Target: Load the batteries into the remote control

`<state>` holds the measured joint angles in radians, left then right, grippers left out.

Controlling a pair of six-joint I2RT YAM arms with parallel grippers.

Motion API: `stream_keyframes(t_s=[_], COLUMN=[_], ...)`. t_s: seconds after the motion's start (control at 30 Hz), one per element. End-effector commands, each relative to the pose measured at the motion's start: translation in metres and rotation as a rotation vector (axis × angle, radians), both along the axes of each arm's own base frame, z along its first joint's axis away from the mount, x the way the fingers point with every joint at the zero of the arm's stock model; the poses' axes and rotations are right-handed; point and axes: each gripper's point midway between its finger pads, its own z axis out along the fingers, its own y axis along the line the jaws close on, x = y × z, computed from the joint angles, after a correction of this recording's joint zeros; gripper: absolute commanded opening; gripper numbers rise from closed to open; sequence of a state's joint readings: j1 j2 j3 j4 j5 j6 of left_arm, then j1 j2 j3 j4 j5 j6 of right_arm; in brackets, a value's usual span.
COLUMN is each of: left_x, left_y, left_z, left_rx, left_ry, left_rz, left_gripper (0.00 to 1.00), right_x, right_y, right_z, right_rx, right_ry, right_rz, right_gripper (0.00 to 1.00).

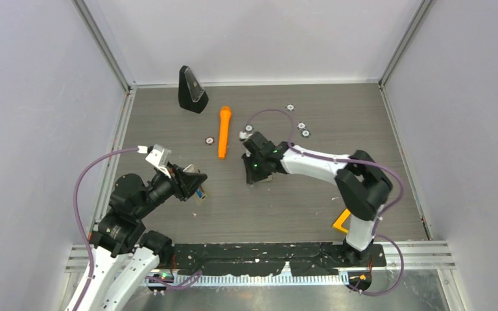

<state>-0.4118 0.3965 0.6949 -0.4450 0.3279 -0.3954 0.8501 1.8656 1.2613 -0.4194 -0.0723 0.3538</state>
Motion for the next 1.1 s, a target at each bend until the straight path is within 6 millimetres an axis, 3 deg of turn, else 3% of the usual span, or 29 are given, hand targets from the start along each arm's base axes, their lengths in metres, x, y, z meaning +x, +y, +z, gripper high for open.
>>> stream_keyframes(t_s=[0.0,0.03,0.07,0.1,0.13,0.17,0.2,0.3,0.47,0.57,0.7,0.93,1.0,1.07], left_x=[0.002,0.003,0.005,0.006,0.007,0.008,0.008,0.009,0.009,0.010,0.012,0.016,0.017,0.018], left_y=[-0.010,-0.012,-0.013,-0.014,-0.015,-0.017,-0.018,-0.023,-0.026,-0.027,-0.028,-0.030,-0.030,-0.030], left_z=[0.023,0.022,0.021,0.020,0.019,0.018,0.018,0.017,0.012,0.005,0.004,0.000,-0.003,-0.006], left_rx=[-0.085,-0.089,-0.092,-0.093,-0.095,-0.096,-0.098,-0.109,-0.119,-0.121,-0.136,-0.134,-0.133,-0.132], left_ry=[-0.083,-0.080,-0.075,-0.072,-0.071,-0.066,-0.065,-0.058,-0.047,-0.031,-0.025,-0.011,-0.003,0.003], left_rz=[-0.042,-0.043,-0.046,-0.050,-0.054,-0.060,-0.067,-0.088,-0.099,-0.100,-0.097,-0.096,-0.095,-0.091], left_gripper=[0.00,0.00,0.00,0.00,0.00,0.00,0.00,0.00,0.00,0.00,0.00,0.00,0.00,0.00], right_x=[-0.006,-0.014,-0.017,-0.027,-0.032,-0.039,-0.043,-0.062,-0.067,-0.059,-0.057,-0.055,-0.053,-0.052], right_y=[-0.021,-0.034,-0.038,-0.050,-0.055,-0.070,-0.077,-0.115,-0.167,-0.191,-0.207,-0.204,-0.202,-0.201], right_z=[0.046,0.034,0.043,0.031,0.038,0.024,0.029,0.007,0.011,0.019,0.007,-0.011,-0.008,-0.006], right_rx=[0.175,0.168,0.204,0.201,0.230,0.213,0.236,0.181,0.175,0.178,0.108,0.012,0.009,0.024], right_ry=[0.078,0.133,0.138,0.190,0.199,0.225,0.226,0.260,0.142,0.033,-0.016,-0.001,-0.007,-0.014], right_rz=[-0.372,-0.470,-0.510,-0.601,-0.637,-0.736,-0.778,-0.993,-1.228,-1.328,-1.400,-1.406,-1.379,-1.359], right_gripper=[0.06,0.05,0.05,0.05,0.05,0.05,0.05,0.05,0.05,0.06,0.09,0.19,0.24,0.36])
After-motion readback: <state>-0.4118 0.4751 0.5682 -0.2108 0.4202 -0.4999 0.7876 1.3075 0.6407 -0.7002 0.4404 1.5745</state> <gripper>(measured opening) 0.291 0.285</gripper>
